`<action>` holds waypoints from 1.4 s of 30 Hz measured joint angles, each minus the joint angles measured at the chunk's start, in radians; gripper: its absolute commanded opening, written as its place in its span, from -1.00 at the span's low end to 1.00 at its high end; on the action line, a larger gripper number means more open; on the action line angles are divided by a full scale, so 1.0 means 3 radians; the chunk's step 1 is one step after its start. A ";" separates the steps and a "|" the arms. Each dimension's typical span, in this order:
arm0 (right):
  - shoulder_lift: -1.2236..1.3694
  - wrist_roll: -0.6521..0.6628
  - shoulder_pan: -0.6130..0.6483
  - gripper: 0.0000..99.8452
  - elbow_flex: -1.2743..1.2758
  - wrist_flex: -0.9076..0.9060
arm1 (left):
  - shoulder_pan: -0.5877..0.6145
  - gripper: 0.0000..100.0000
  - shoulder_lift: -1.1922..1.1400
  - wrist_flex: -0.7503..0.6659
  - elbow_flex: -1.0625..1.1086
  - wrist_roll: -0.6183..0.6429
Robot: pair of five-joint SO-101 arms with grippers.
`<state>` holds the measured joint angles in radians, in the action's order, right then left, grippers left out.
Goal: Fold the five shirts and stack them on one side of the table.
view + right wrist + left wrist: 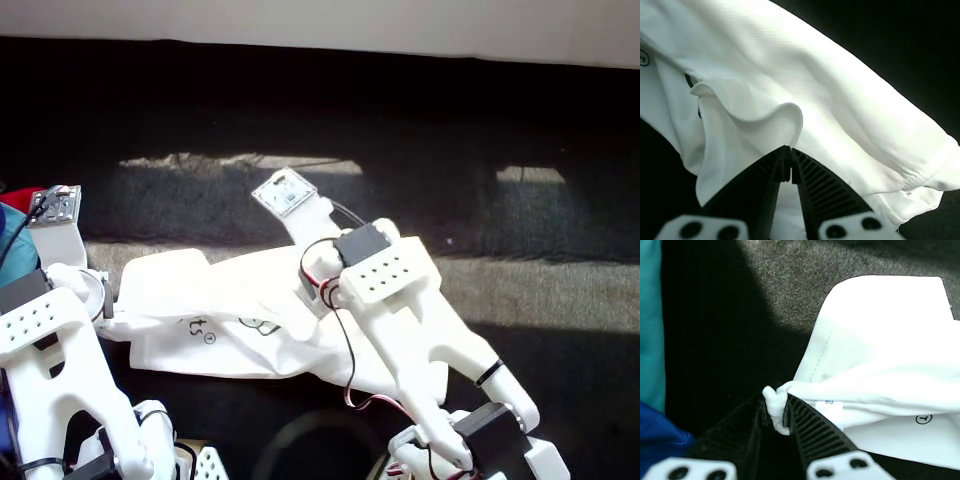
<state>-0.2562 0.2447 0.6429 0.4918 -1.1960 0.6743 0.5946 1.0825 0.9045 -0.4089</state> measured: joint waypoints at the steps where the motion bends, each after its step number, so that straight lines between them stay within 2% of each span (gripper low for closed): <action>1: 0.0000 0.0000 0.0000 -0.98 -0.0010 -0.0020 | 0.0000 -0.98 0.0000 -0.0020 0.0000 0.0000; 6: 0.0000 0.0015 0.0072 -0.98 -0.0066 -0.0230 | 0.0000 -0.98 0.0000 -0.0072 0.0000 0.0000; 8: -0.0005 0.0153 0.0061 -0.98 -0.0128 -0.0230 | 0.0000 -0.98 0.0000 -0.0072 0.0000 0.0000; 13: 0.0097 0.0435 -0.0210 -0.98 -0.0425 0.0031 | 0.0000 -0.98 0.0000 -0.0072 0.0000 0.0000; 18: 0.0670 0.0450 -0.0404 -0.98 -0.0905 0.0384 | 0.0010 -0.98 0.0000 -0.0072 0.0000 0.0000; 22: 0.1202 0.0450 -0.0404 -0.97 -0.1335 0.0409 | 0.0138 -0.98 0.0000 -0.0072 0.0000 -0.0046; 24: 0.1376 0.0450 -0.0445 -0.88 -0.1504 0.0373 | 0.0199 -0.98 0.0000 -0.0072 0.0000 -0.0123; 26: 0.1463 0.0425 -0.0481 -0.71 -0.1652 0.0261 | 0.0230 -0.98 0.0000 -0.0072 0.0000 -0.0153; 29: 0.1473 0.0148 -0.0501 -0.54 -0.1857 0.0077 | 0.0235 -0.98 0.0000 -0.0072 0.0000 -0.0164; 33: 0.1473 -0.0123 -0.0588 -0.53 -0.2179 -0.0164 | 0.0235 -0.98 0.0000 -0.0072 0.0000 -0.0164; 36: 0.1473 -0.0153 -0.0609 -0.53 -0.2363 -0.0501 | 0.0235 -0.98 0.0000 -0.0072 0.0000 -0.0164; 42: 0.1504 0.0281 -0.0609 -0.53 -0.2486 -0.1406 | 0.0235 -0.98 0.0000 -0.0072 0.0000 -0.0164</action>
<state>0.1949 0.3291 0.4603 -0.2539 -1.6180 0.7449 0.5946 1.0610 0.9045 -0.4580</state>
